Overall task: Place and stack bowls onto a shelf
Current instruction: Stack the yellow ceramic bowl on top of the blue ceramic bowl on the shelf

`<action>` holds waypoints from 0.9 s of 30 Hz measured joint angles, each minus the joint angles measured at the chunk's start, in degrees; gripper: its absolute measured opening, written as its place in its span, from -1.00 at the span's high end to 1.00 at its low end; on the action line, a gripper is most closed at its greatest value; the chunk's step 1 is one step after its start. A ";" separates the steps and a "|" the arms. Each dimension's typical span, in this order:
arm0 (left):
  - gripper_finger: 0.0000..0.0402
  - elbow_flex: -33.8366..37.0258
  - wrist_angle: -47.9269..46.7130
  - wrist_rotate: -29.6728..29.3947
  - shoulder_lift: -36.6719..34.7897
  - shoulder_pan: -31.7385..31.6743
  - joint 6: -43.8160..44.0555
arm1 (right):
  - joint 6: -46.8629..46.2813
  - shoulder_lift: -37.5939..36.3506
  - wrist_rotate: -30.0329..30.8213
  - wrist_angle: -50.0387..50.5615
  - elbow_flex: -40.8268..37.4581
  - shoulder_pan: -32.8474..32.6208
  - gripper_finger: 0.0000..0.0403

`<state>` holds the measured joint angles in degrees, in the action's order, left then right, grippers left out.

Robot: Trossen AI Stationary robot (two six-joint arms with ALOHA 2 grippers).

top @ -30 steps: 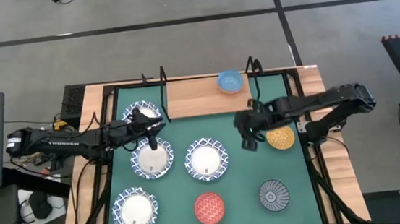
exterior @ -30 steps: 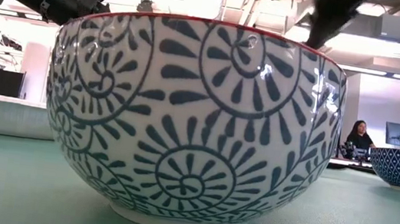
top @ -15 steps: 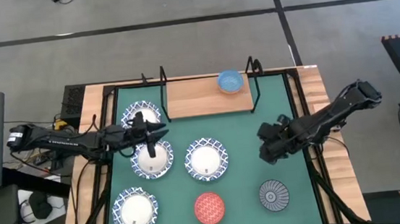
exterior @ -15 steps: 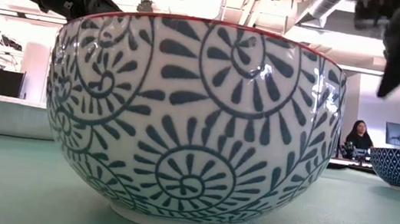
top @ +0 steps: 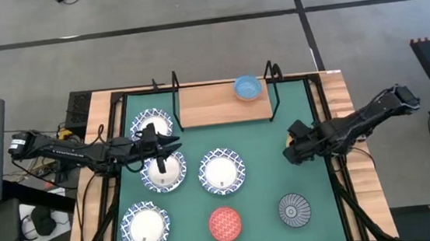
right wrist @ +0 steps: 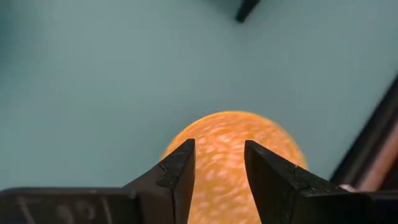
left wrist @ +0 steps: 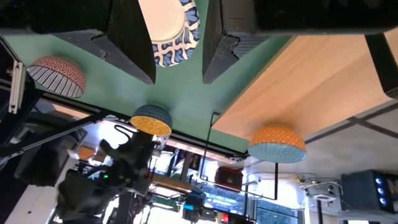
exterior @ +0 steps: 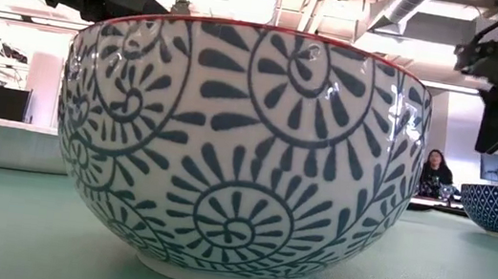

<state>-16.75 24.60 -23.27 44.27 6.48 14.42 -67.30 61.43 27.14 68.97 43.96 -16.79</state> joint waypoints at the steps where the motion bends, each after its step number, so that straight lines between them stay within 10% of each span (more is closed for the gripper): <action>1: 0.42 0.00 0.00 0.00 0.00 0.00 0.19 | 1.33 -0.06 0.19 0.11 -0.26 1.27 0.20; 27: 0.42 0.00 -4.18 -1.51 0.00 -0.02 1.31 | 38.35 0.02 -8.70 -1.52 -0.35 31.45 0.20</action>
<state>-16.75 20.42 -24.77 44.27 6.46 15.73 -28.95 61.45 18.44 67.45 43.62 14.66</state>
